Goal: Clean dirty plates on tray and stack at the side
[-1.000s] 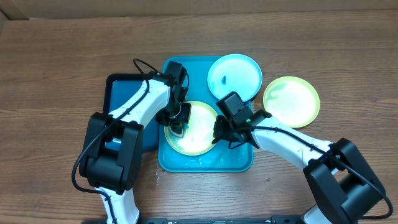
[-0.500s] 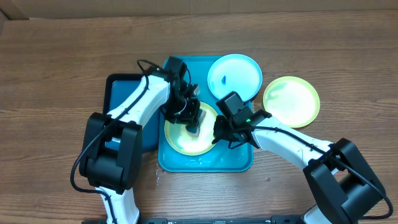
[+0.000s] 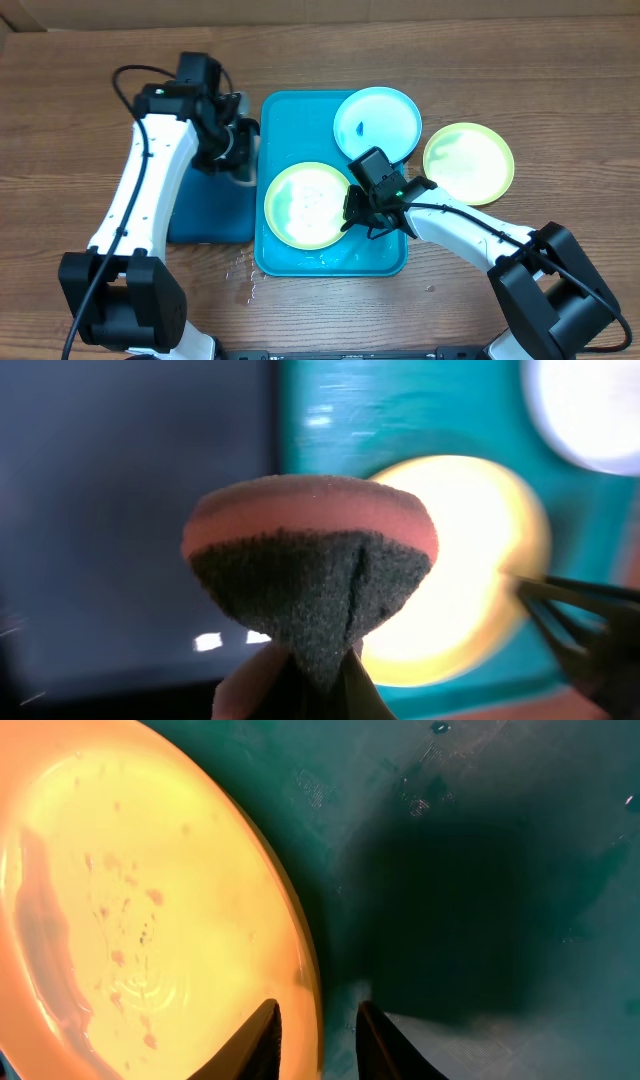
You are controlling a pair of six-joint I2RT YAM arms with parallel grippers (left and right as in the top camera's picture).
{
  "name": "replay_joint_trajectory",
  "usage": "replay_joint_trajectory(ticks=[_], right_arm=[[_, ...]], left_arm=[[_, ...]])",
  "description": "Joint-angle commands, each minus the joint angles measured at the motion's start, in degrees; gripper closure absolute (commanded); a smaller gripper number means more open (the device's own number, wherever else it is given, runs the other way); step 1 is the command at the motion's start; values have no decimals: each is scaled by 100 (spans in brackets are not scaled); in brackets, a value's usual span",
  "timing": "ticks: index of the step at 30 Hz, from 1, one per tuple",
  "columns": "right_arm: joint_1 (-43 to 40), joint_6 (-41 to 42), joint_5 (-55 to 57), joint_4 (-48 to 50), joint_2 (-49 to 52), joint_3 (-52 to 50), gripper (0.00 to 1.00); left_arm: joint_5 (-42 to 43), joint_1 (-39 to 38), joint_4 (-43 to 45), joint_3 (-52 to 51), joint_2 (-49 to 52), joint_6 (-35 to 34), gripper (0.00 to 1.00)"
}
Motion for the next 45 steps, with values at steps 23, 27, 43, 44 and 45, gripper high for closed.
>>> replay_joint_trajectory(ticks=[23, 27, 43, 44, 45], right_arm=[[33, -28, 59, 17, -186, 35, 73], [35, -28, 63, 13, -186, 31, 73], [44, 76, 79, 151, 7, 17, 81], [44, 136, 83, 146, 9, 17, 81], [44, 170, 96, 146, 20, 17, 81]], left_arm=[[-1598, 258, 1397, -2055, 7, -452, 62], [-1453, 258, 1220, -1797, 0, -483, 28], [-319, 785, 278, 737, -1449, -710, 0], [-407, 833, 278, 767, -1580, -710, 0], [-520, 883, 282, 778, -1727, -710, 0]])
